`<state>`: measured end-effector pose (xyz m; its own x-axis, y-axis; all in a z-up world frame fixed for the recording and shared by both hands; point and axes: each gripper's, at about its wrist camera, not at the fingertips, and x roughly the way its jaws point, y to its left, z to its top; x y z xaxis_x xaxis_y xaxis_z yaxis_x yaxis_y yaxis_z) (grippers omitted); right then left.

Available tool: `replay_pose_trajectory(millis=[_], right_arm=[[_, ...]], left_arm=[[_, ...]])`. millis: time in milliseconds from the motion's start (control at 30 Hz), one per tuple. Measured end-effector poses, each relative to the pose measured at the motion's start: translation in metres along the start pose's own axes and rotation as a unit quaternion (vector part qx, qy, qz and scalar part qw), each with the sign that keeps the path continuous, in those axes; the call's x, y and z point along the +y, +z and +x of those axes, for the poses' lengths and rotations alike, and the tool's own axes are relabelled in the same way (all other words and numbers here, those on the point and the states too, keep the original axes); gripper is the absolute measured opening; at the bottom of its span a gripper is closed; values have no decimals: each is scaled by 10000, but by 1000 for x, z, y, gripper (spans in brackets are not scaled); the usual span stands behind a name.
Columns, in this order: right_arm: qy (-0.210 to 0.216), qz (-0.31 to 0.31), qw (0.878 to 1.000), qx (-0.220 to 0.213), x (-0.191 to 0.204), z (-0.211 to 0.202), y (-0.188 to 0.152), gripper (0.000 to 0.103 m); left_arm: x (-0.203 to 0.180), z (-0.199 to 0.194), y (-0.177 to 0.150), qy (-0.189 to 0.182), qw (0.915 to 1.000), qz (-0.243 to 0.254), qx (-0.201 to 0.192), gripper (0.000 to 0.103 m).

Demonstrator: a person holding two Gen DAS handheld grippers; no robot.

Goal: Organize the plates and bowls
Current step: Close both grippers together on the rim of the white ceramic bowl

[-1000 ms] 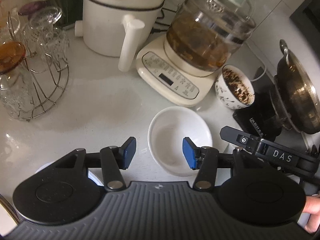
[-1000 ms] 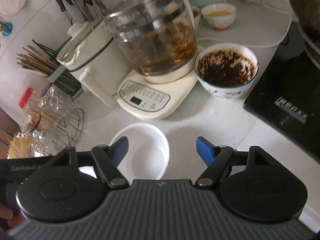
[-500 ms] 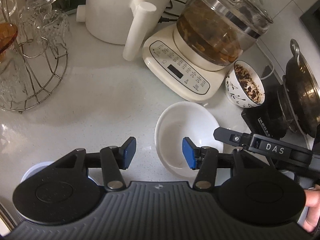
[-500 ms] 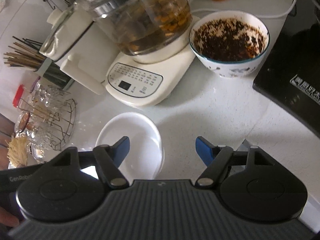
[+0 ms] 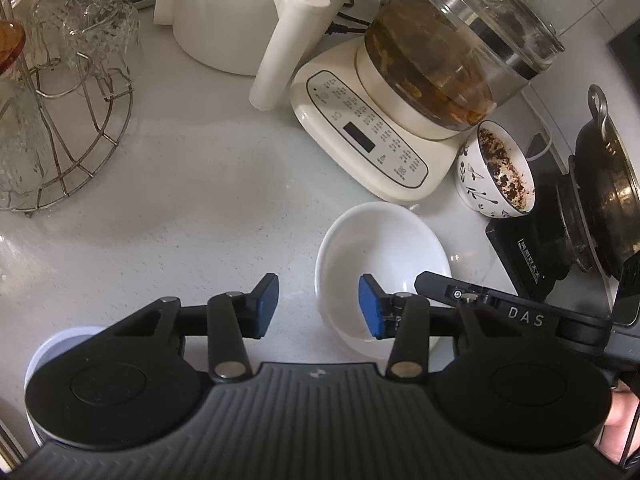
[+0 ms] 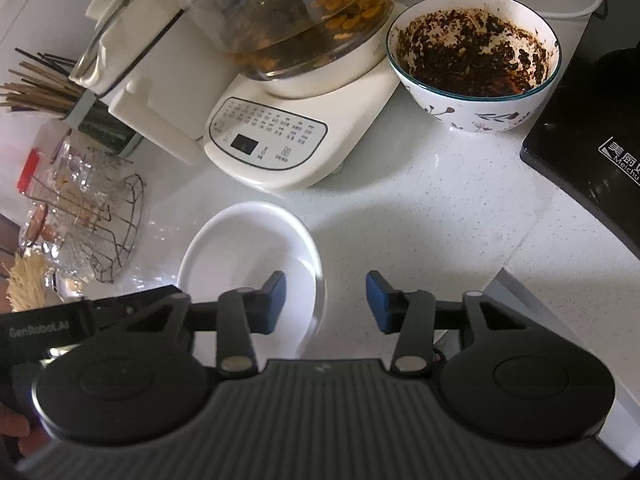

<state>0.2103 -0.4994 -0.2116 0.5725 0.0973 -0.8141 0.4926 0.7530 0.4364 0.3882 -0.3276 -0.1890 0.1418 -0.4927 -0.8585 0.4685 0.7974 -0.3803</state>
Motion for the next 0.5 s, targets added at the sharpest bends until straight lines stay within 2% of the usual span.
replay_pose_trajectory(millis=[133,167,233,500], right_arm=[[26,-27,10000,49,0,2,0,28],[22,-41,10000,54,0,2,0,28],[12,-94,9999,42,1,2,0,22],[53,-298,9995,24,6,2,0,13]], left_arm=[[0,3,-1,1,10000,7,13,40],[0,3,-1,-2,10000,11,17,38],[-2,4,-1,1,10000,57,11,29],[-3,1,-3,-11,9999,121,-72,14]])
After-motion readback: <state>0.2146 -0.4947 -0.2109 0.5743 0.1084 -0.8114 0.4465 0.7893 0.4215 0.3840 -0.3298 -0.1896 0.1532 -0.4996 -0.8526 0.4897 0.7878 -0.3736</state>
